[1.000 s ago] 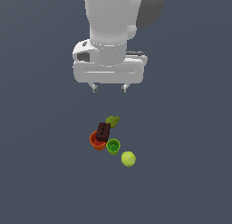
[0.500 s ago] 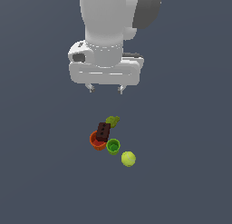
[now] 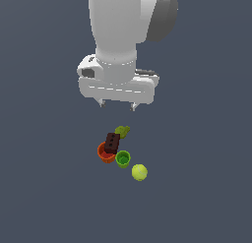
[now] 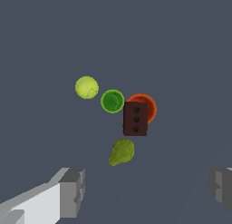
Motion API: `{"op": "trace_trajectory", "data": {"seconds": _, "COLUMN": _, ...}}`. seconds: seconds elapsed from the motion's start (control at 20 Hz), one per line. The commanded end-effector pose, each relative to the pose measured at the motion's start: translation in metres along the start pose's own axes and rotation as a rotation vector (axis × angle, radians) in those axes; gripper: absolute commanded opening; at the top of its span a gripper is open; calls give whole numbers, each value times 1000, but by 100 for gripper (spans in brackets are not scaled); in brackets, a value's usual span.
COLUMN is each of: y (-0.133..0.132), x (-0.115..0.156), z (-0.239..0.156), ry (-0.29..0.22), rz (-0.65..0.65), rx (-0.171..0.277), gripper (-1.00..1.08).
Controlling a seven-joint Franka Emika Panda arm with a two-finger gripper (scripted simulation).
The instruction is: Pick up a designated object from a clutter of objects.
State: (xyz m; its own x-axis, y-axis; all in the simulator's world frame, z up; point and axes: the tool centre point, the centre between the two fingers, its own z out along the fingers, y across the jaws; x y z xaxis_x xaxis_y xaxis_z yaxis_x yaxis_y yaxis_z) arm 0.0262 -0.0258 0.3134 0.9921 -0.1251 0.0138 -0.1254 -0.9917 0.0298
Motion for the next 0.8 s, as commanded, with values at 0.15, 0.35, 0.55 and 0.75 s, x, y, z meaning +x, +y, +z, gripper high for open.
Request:
{"op": "trace_trajectory", "data": {"seconds": 0.15, "y": -10, "x": 17, "z": 18, "ry": -2, "rz": 105, "rx": 7, "gripper": 100}}
{"op": "trace_trajectory", "data": {"seconds": 0.35, "y": -20, "x": 31, "z": 36, "ry": -5, "rz": 201, "rx": 12, "gripper": 100}}
{"op": "trace_trajectory", "data": {"seconds": 0.55, "y": -30, "x": 44, "z": 55, "ry": -8, "rz": 297, "rx": 16, "gripper": 100}}
{"op": "trace_trajectory", "data": {"seconds": 0.75, "y": -40, "x": 56, "z": 75, "ry": -11, "rz": 394, "rx": 19, "gripper": 100}}
